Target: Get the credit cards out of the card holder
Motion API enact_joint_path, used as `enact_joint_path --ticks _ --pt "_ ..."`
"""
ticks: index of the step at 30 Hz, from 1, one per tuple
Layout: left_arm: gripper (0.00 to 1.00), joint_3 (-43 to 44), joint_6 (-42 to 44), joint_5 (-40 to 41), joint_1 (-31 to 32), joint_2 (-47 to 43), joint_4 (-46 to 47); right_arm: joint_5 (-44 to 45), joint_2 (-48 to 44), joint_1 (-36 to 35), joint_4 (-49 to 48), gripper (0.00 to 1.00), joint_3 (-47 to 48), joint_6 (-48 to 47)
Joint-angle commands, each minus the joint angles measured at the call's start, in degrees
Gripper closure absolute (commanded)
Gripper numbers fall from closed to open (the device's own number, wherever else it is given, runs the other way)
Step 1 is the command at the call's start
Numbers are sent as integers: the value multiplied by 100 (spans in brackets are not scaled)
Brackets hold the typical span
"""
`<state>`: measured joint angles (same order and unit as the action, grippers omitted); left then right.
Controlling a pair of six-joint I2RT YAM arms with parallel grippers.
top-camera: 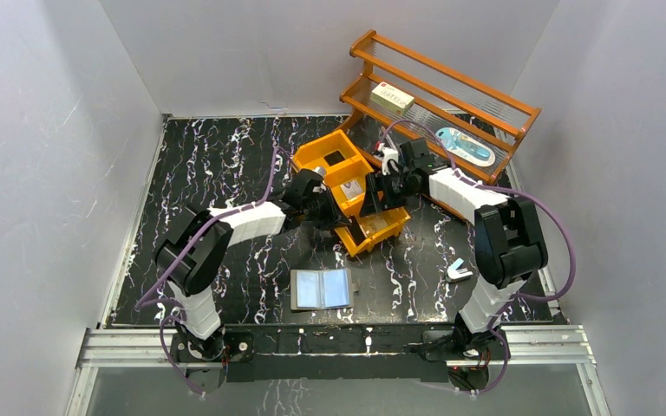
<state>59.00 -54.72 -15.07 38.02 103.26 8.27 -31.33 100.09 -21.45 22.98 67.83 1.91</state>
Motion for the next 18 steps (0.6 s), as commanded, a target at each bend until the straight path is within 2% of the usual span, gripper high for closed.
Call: enact_joint_path --ticks 1,10,18 --pt "100 -71 553 25 31 -570 457 -520 -341 107 -357 20 189 345" --pt "100 22 1349 -261 2 -1253 202 -751 -868 274 -734 19 -57 602" --pt "100 -386 1490 -1432 -565 -1976 390 -2019 -1277 423 -1043 17 -326 733"
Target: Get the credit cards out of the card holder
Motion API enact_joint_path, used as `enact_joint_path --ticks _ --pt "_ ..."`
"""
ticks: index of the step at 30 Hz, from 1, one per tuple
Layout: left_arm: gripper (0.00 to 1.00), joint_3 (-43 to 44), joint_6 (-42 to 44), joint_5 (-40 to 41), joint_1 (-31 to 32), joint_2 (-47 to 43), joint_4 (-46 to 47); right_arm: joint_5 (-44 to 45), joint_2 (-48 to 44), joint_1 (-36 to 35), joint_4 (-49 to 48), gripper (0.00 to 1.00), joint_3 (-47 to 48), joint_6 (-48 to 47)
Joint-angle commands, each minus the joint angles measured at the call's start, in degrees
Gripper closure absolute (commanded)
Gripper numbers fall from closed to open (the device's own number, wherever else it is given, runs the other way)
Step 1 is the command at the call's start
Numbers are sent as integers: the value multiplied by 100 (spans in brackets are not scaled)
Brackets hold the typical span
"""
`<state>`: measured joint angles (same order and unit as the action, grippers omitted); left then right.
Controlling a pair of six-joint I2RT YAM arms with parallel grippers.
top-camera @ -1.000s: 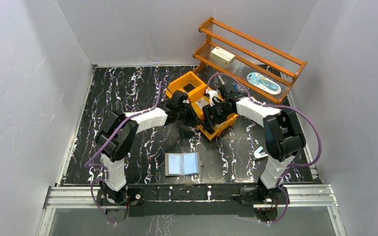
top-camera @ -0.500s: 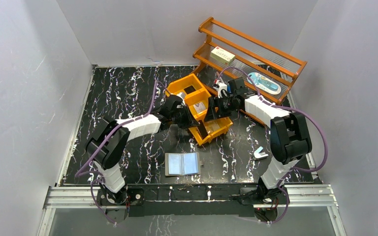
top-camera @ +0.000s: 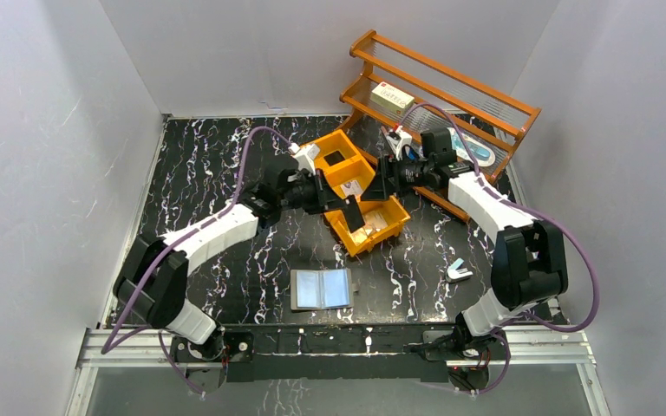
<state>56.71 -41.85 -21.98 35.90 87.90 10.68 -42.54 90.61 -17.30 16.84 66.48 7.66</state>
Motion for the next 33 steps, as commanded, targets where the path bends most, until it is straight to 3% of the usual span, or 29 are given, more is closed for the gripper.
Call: enact_joint_path --ticks 1,5,13,24,29,33 --pt "100 -182 206 -920 -437 -486 182 -1043 -372 7 -466 17 -230 187" --pt "100 -103 195 -1705 -604 -472 403 -1234 -491 7 -565 16 -341 325" --pt "100 -54 -68 -2238 -620 -418 873 -1539 -499 2 -1244 18 -633 997" --pt "100 -144 -604 -2582 -631 -212 1753 -2069 -553 -28 -1992 45 -877 1634" --pt "100 -170 -659 -2615 -657 -215 1831 -2087 -557 -28 -2020 71 -908 1594" --pt "99 -261 -641 -2584 -749 -301 1784 -2048 -536 18 -1939 80 -941 1515"
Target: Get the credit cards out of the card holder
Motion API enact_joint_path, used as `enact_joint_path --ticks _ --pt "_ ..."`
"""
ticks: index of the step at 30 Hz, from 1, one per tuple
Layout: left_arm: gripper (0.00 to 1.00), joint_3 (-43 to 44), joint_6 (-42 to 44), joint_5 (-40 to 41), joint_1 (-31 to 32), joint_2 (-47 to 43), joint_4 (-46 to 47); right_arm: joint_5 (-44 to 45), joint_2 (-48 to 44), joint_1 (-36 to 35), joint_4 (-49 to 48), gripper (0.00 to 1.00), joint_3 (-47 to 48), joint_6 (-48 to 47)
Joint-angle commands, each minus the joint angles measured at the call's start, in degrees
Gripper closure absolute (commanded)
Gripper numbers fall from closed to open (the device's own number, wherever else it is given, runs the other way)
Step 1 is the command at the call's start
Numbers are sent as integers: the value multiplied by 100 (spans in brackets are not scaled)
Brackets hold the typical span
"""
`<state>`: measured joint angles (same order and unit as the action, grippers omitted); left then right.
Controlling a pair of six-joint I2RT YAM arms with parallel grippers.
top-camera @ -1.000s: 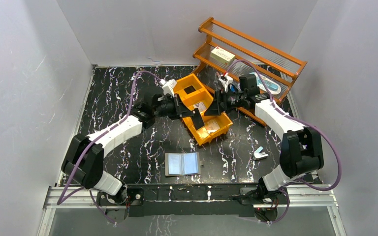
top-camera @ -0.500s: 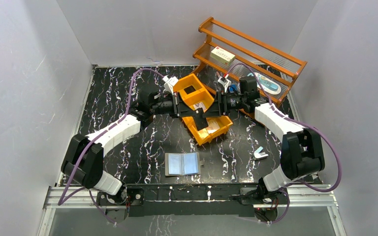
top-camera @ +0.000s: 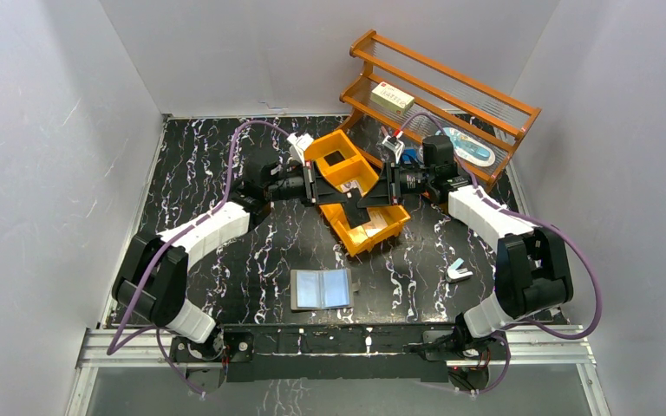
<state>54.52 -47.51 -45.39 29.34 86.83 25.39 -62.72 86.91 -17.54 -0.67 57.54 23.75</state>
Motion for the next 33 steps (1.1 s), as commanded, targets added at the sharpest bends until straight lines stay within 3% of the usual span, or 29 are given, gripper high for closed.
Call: enact_joint_path --ticks 1,3,9,15,24,33 --pt "96 -71 -75 -243 -124 -210 309 -75 -153 57 -196 82 -57 -97" --pt "87 -96 -77 -254 -168 -244 302 -161 -140 62 -212 84 -73 -93" --pt "74 38 -74 -405 -236 -166 310 -268 -207 67 -223 85 -107 -165" --pt "69 452 86 -889 -236 193 89 -445 -214 67 -140 85 -102 -291" --pt "74 959 678 -1299 -236 466 -719 -524 -185 69 4 86 9 -431" --pt "100 1021 629 -1116 -237 574 -730 -547 -187 71 157 86 27 -572"
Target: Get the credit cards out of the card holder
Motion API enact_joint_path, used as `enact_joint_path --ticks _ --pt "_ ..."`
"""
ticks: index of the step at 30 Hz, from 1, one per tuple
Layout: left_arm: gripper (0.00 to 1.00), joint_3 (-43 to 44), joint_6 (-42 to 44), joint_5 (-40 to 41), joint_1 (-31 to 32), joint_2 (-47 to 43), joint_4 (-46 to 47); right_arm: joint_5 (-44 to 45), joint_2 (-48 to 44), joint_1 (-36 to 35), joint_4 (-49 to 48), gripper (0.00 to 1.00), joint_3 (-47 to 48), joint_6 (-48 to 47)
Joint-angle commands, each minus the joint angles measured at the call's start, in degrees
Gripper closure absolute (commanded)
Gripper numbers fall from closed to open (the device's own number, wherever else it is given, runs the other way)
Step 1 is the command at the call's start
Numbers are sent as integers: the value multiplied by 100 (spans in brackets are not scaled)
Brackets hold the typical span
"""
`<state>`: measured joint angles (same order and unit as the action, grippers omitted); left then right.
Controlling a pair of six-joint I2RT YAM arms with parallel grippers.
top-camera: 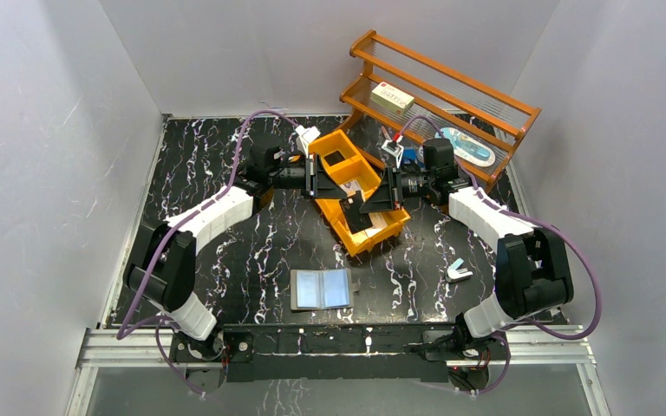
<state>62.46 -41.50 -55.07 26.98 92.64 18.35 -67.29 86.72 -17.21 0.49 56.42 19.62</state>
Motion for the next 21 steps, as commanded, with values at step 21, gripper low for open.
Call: enact_joint_path --ticks 21 --pt "100 -197 -36 816 -307 -522 263 -169 97 135 304 83 -157 -275"
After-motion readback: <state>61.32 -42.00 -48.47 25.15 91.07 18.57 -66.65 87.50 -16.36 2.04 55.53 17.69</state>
